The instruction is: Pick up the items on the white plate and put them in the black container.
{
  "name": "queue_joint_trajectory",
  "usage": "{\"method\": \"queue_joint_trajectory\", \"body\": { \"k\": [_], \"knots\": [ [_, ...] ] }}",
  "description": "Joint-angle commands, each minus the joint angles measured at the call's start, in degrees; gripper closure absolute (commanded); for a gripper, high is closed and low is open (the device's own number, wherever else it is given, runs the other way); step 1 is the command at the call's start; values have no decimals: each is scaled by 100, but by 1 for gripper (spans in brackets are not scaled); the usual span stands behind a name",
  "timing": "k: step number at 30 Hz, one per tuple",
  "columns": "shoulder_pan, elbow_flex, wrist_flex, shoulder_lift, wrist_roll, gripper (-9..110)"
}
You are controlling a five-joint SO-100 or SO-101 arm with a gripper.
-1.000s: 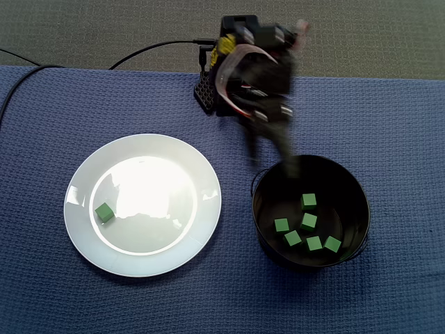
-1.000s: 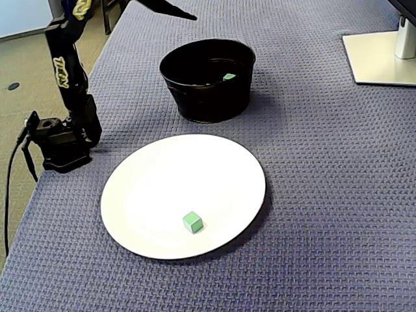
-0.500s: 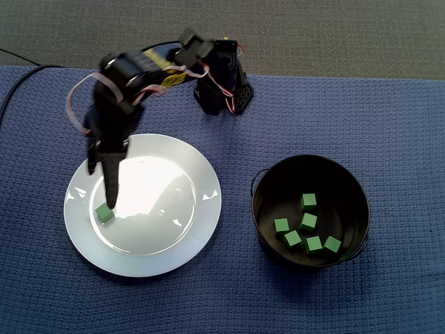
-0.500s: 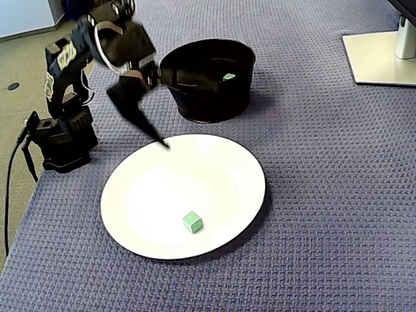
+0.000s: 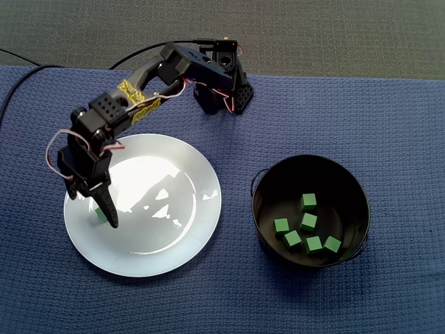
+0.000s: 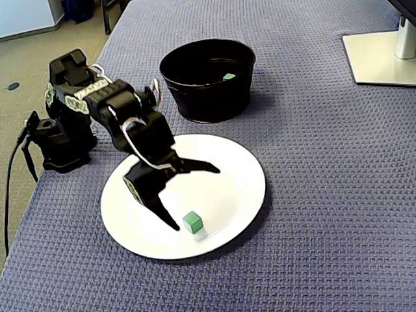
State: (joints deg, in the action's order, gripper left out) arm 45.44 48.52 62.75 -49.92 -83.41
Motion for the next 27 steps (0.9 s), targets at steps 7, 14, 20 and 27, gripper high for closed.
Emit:
{"method": "queue_joint_trajectory", "body": {
  "k": [7, 14, 20, 27],
  "knots": [
    [-272, 290, 439, -141, 281, 45],
    [-255, 439, 545, -9, 527, 47],
    [-79, 290, 290, 281, 738, 48],
    [-53, -9, 264, 554, 756, 56]
  ]
}}
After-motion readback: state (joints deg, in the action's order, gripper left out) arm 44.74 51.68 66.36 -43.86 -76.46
